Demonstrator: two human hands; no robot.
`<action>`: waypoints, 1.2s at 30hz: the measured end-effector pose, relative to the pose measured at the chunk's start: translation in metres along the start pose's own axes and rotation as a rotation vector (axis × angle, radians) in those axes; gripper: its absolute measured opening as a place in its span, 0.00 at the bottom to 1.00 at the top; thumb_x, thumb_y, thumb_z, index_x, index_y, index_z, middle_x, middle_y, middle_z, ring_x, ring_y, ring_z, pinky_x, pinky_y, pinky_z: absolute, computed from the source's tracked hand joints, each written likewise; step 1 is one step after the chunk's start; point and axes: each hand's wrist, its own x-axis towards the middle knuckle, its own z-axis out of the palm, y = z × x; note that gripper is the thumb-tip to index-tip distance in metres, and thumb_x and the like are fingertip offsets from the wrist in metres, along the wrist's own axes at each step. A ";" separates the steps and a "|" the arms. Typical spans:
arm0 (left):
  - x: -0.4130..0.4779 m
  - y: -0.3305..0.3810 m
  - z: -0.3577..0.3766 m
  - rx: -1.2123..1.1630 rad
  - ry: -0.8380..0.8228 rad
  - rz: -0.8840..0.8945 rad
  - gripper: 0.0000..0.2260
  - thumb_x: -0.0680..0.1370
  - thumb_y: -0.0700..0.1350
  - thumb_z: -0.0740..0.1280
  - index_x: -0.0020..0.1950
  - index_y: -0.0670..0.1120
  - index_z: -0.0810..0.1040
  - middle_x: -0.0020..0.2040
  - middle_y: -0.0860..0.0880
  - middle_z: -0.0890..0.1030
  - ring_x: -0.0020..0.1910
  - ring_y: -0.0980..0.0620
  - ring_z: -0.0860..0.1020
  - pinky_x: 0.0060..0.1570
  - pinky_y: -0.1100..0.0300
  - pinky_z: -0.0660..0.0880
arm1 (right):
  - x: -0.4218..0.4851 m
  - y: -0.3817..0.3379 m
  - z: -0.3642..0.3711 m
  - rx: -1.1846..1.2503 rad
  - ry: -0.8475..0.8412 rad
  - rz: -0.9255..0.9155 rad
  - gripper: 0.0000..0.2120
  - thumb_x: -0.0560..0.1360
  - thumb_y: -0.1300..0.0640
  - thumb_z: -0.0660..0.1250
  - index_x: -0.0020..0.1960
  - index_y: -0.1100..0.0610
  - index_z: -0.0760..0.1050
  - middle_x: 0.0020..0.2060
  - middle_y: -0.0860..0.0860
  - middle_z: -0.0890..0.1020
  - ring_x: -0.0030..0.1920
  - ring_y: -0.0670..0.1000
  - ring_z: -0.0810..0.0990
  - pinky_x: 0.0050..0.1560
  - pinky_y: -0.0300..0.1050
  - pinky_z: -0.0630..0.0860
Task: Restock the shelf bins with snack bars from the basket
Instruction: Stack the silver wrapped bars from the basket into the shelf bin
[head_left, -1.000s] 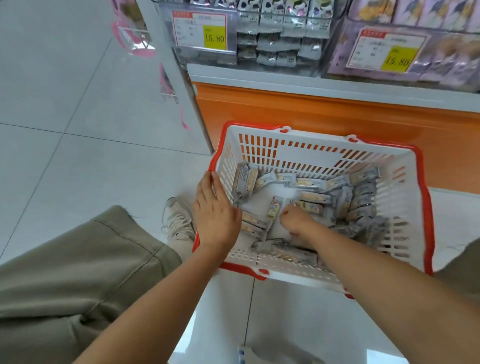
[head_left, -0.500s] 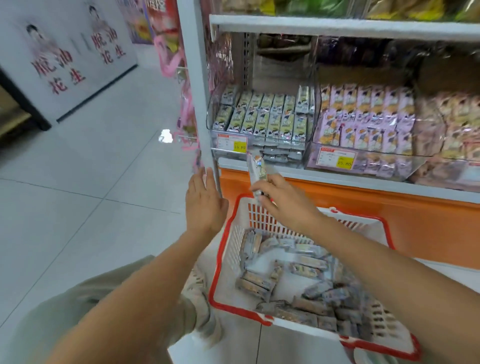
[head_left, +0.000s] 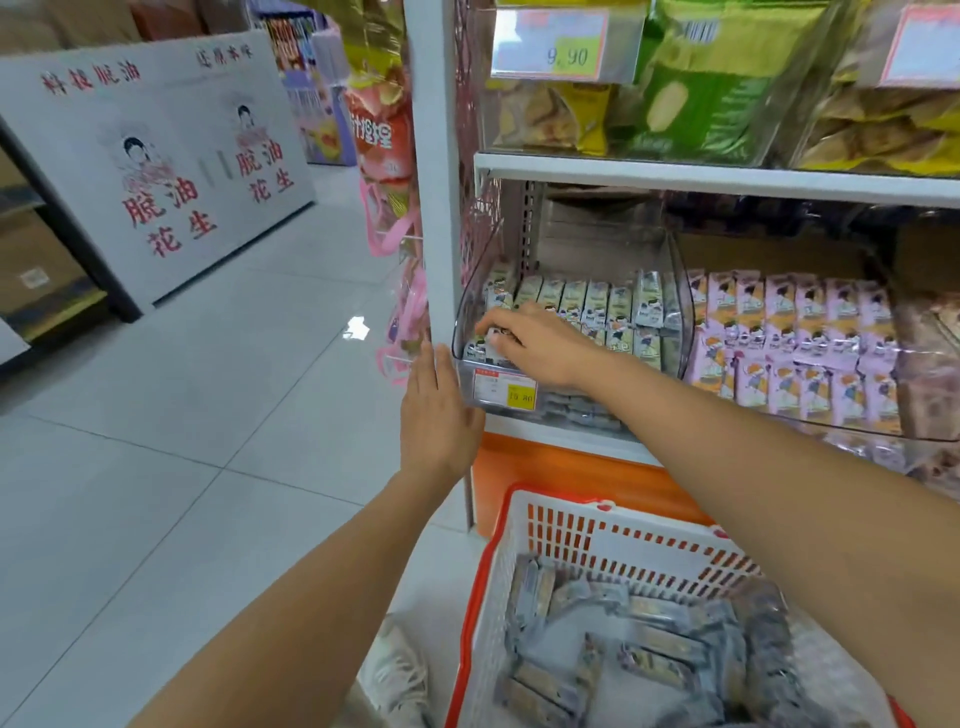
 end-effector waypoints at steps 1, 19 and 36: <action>0.001 -0.002 0.002 0.000 -0.001 0.000 0.33 0.82 0.49 0.61 0.79 0.43 0.45 0.80 0.45 0.45 0.79 0.47 0.46 0.75 0.56 0.48 | 0.005 0.001 0.003 -0.006 -0.014 -0.002 0.16 0.83 0.47 0.52 0.69 0.44 0.67 0.57 0.57 0.71 0.56 0.57 0.74 0.56 0.51 0.72; 0.002 -0.010 0.016 -0.015 0.000 0.029 0.35 0.81 0.44 0.63 0.80 0.45 0.44 0.80 0.47 0.45 0.79 0.49 0.47 0.74 0.58 0.48 | 0.005 0.003 0.031 -0.002 0.234 -0.059 0.20 0.81 0.52 0.59 0.73 0.52 0.65 0.67 0.54 0.73 0.67 0.56 0.71 0.64 0.52 0.70; -0.140 -0.029 0.079 0.117 -0.475 -0.036 0.32 0.80 0.46 0.62 0.79 0.44 0.49 0.80 0.43 0.51 0.77 0.44 0.55 0.73 0.53 0.58 | -0.144 0.049 0.117 0.158 0.347 -0.109 0.13 0.76 0.64 0.58 0.55 0.58 0.78 0.48 0.51 0.80 0.49 0.51 0.77 0.49 0.46 0.73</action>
